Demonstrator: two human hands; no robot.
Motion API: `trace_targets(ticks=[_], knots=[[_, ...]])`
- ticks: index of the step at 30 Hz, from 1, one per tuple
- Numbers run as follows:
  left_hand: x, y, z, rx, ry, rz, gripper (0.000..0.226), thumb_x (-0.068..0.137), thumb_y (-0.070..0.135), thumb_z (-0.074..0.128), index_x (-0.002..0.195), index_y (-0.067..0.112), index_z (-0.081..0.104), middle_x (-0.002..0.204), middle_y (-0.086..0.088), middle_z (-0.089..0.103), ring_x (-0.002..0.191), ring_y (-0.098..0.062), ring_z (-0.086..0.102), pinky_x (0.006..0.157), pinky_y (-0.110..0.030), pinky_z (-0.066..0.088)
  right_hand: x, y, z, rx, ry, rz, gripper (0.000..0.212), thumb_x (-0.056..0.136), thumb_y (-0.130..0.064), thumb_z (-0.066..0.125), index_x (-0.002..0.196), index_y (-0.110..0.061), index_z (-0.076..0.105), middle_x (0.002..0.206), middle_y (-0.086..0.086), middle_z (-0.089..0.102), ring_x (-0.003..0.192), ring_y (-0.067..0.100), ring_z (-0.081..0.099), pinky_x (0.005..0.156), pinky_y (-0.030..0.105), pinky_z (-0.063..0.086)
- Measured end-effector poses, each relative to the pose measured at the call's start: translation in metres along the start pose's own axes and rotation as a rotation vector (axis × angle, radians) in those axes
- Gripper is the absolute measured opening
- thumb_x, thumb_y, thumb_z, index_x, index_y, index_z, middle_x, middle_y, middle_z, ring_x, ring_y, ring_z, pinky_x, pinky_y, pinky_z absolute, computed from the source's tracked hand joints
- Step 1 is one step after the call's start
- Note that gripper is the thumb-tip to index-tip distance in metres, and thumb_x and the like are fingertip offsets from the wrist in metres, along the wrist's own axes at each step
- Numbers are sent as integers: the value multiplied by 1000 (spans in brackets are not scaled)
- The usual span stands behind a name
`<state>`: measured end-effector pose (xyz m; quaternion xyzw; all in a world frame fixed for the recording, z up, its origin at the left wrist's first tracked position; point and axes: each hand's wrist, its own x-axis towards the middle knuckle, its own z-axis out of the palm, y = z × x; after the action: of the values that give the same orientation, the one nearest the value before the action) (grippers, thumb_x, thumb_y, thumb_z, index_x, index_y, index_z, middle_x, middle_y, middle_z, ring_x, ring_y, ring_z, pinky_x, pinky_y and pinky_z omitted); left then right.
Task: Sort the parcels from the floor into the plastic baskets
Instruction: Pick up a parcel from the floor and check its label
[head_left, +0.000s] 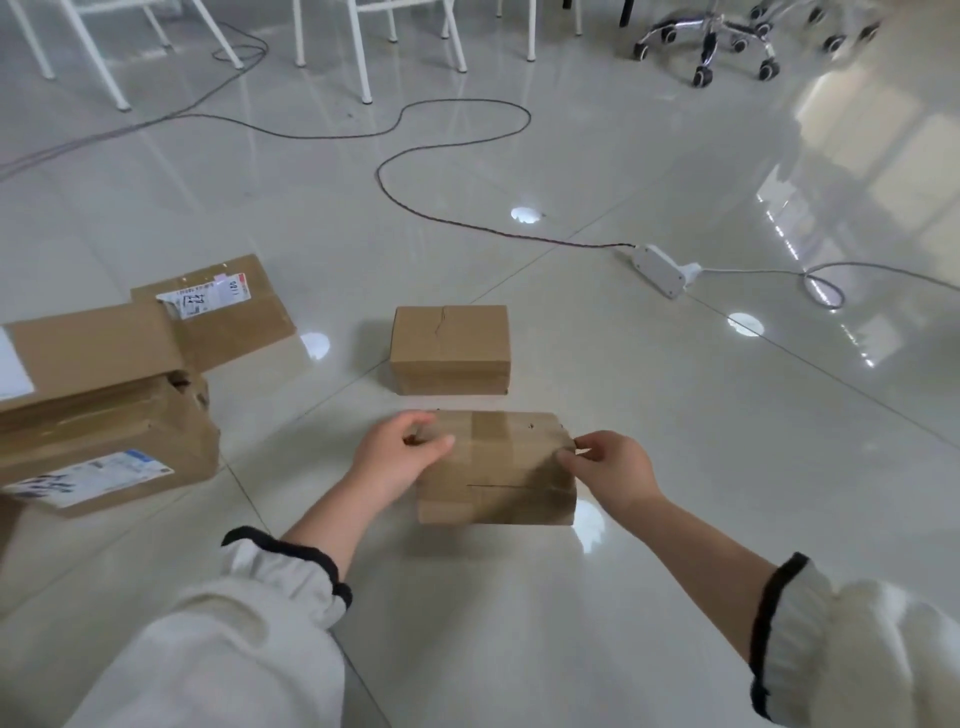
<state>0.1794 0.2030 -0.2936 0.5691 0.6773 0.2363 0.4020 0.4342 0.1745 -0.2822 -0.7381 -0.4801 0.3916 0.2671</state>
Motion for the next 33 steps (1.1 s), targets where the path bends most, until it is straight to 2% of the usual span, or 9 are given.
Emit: trace_targets(ticks=[5, 9, 12, 15, 17, 19, 25, 29, 33], knots=[[-1, -4, -7, 91, 37, -117, 51, 75, 49, 71, 117, 22, 60, 111, -4, 61, 102, -23, 59, 90, -34, 49, 4, -14, 3, 11, -82, 114, 25, 78, -27, 72, 72, -5, 62, 67, 7, 61, 50, 20, 59, 66, 37, 56], [-15, -19, 8, 108, -42, -132, 65, 83, 42, 67, 138, 16, 43, 133, -11, 53, 120, -26, 51, 98, -31, 40, -5, -4, 18, -65, -193, 187, 20, 81, -20, 67, 76, 0, 64, 73, 11, 58, 68, 29, 62, 81, 47, 56], [-17, -27, -1, -6, -59, -199, 86, 80, 49, 67, 148, 21, 22, 133, -11, 50, 119, -27, 51, 100, -37, 42, -6, 0, 11, 32, -251, 170, 28, 83, -27, 68, 93, -1, 68, 84, 6, 61, 76, 20, 58, 74, 35, 54], [-34, -36, -6, -94, -96, -146, 101, 72, 53, 72, 150, 26, 13, 133, 2, 44, 117, -20, 52, 99, -35, 43, -13, 8, -2, 65, -601, 33, 53, 73, -37, 75, 121, -29, 54, 115, -13, 60, 97, -3, 56, 71, 10, 44], [-56, -48, 3, -78, -157, -50, 115, 64, 43, 82, 150, 25, 8, 132, 13, 40, 116, -12, 51, 100, -28, 40, -22, 21, 2, -12, -700, -47, 82, 67, -29, 79, 135, -38, 35, 127, -19, 53, 114, -4, 49, 85, 13, 44], [-76, -63, 16, -17, -218, 9, 120, 61, 32, 87, 150, 23, 6, 132, 16, 42, 119, -7, 47, 100, -18, 34, -29, 32, 14, -74, -627, -42, 83, 71, -15, 78, 137, -36, 33, 119, -16, 57, 111, 6, 53, 88, 21, 46], [-74, -67, 10, -40, -27, 15, 66, 76, 24, 76, 135, 20, 47, 112, 2, 68, 96, -13, 66, 85, -31, 52, -20, 15, 9, -163, -486, 11, 15, 82, -24, 71, 91, -16, 61, 89, 1, 64, 73, 9, 57, 60, 14, 43], [-73, -55, 3, -221, -83, -134, 33, 82, 26, 71, 111, 12, 62, 77, -11, 72, 57, -30, 68, 62, -46, 58, -16, 2, 5, -274, -461, 94, 39, 89, -34, 60, 103, 1, 65, 102, 20, 69, 77, 21, 58, 63, 29, 46], [-77, -57, 16, -141, -154, -284, 32, 88, 28, 64, 110, 6, 58, 74, -10, 70, 43, -19, 64, 38, -21, 46, -27, 12, 20, -377, -471, 128, 39, 90, -32, 60, 106, 3, 64, 73, 7, 57, 64, 17, 50, 53, 23, 38]])
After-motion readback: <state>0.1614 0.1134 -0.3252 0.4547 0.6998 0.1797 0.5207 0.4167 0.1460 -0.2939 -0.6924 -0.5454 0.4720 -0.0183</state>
